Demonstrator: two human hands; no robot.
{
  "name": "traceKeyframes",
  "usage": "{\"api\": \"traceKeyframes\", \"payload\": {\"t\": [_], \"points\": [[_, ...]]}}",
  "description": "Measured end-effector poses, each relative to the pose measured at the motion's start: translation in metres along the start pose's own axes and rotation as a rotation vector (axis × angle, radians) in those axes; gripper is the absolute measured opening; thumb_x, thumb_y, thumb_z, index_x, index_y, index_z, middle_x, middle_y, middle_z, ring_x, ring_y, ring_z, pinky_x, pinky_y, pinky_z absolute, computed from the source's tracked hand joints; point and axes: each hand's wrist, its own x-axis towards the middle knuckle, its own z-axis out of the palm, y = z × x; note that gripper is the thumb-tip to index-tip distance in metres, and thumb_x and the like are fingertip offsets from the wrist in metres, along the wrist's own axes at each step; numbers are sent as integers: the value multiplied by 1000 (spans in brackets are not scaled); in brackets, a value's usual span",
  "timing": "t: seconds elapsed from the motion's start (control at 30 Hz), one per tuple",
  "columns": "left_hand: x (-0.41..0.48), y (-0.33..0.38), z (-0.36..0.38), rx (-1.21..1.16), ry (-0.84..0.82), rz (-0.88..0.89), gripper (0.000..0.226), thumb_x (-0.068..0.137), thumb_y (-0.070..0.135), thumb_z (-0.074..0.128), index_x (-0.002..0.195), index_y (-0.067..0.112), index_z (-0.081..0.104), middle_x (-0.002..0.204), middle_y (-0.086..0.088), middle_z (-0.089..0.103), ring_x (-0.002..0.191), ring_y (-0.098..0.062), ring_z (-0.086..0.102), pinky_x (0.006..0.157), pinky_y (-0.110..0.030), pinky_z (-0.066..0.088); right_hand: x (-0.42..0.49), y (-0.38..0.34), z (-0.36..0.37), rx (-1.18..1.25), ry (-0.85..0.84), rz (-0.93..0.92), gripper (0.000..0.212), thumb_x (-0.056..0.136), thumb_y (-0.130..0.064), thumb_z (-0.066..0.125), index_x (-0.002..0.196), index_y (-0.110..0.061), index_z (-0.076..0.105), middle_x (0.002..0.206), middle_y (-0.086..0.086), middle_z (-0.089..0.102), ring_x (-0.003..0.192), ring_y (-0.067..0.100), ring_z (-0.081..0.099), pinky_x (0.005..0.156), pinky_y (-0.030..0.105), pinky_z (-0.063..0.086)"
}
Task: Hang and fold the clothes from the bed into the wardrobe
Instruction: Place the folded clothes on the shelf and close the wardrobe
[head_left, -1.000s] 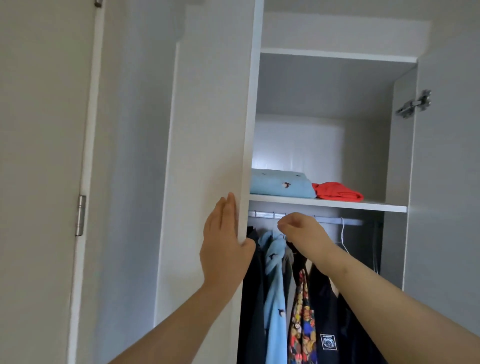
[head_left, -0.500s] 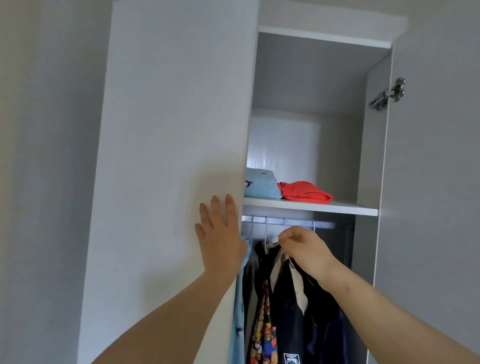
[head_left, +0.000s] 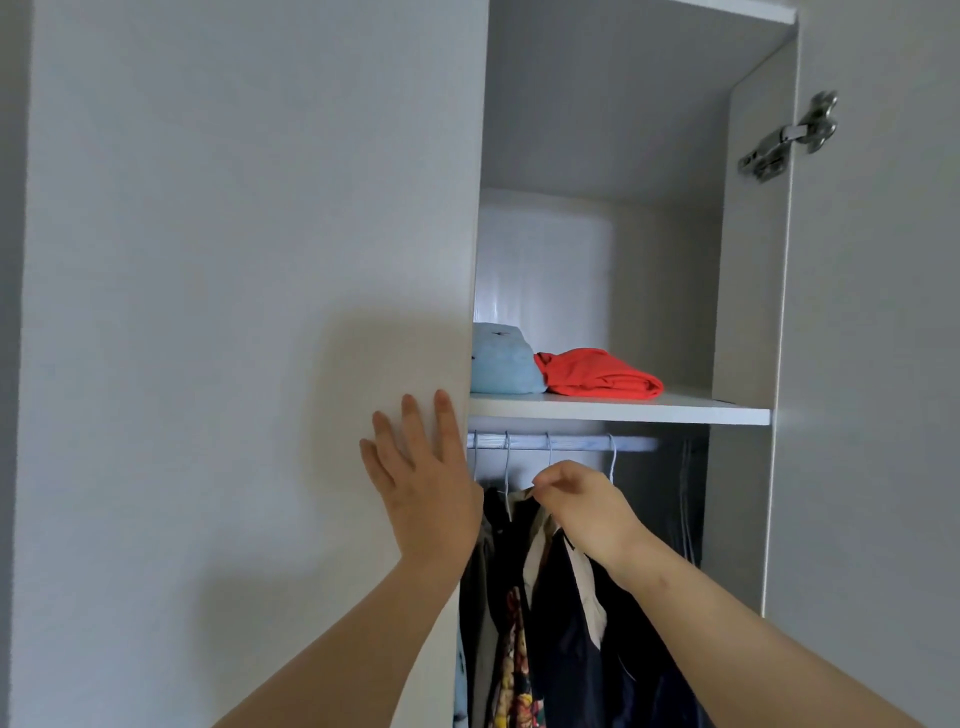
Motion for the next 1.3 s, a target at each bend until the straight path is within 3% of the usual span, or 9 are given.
{"api": "traceKeyframes", "payload": {"t": [0.17,0.27,0.33,0.53,0.8,0.93,1.03,1.2,1.3], "points": [[5,-2,9,12,-35,0,96,50,19,84,137,8,45,135,-27,46,121,-54,42,97,-64,34,2,-4,1,-6,20,-6,10,89,-15,53,83,-21,60,79,-9,61,69,4,53,56,4,38],[4,5,7,-46,-154,-61,90,83,23,61,149,14,0,155,-18,5,140,-45,5,112,-58,10,-5,-8,-11,37,41,9,11,89,-14,54,82,-21,59,80,-9,60,74,9,53,71,19,41],[2,15,-1,-117,-187,-68,85,89,22,51,148,17,-11,155,-13,-9,142,-38,-6,113,-57,4,-15,-12,-22,94,52,16,16,90,-15,54,77,-23,57,78,-10,58,71,9,52,68,21,41],[-7,73,-74,-578,-202,20,72,84,14,54,146,16,17,149,-3,25,138,-23,20,109,-40,21,-63,-24,-83,92,233,-85,18,88,-11,52,85,-28,55,81,-5,58,74,14,52,73,26,40],[-57,182,-150,-940,-323,242,54,83,20,59,133,21,42,134,-2,47,122,-25,42,98,-37,37,-161,-27,-205,-191,495,-109,18,90,-15,50,103,-28,51,89,-6,59,73,6,54,52,8,37],[-89,231,-181,-1048,-365,343,47,85,22,57,130,21,45,135,-1,48,124,-22,42,97,-32,36,-209,-26,-257,-301,790,-124,27,85,-12,46,109,-24,50,80,-3,49,65,7,48,55,21,36],[-108,256,-193,-1065,-385,427,43,86,21,54,129,20,46,133,0,49,123,-21,44,97,-32,37,-232,-18,-282,-315,1010,-71,32,83,-11,45,114,-19,47,97,2,46,67,8,46,56,26,34],[-131,281,-200,-1075,-420,517,42,85,23,54,127,22,48,130,3,52,121,-19,46,94,-31,39,-249,5,-304,-318,891,141,62,85,-16,53,142,-17,28,143,5,30,127,24,36,101,38,36],[-140,284,-198,-1104,-485,542,41,85,22,54,126,22,48,130,4,52,121,-17,47,95,-32,40,-252,14,-310,-127,708,217,60,87,-13,54,141,-15,27,132,0,45,119,23,49,95,35,42]]}}
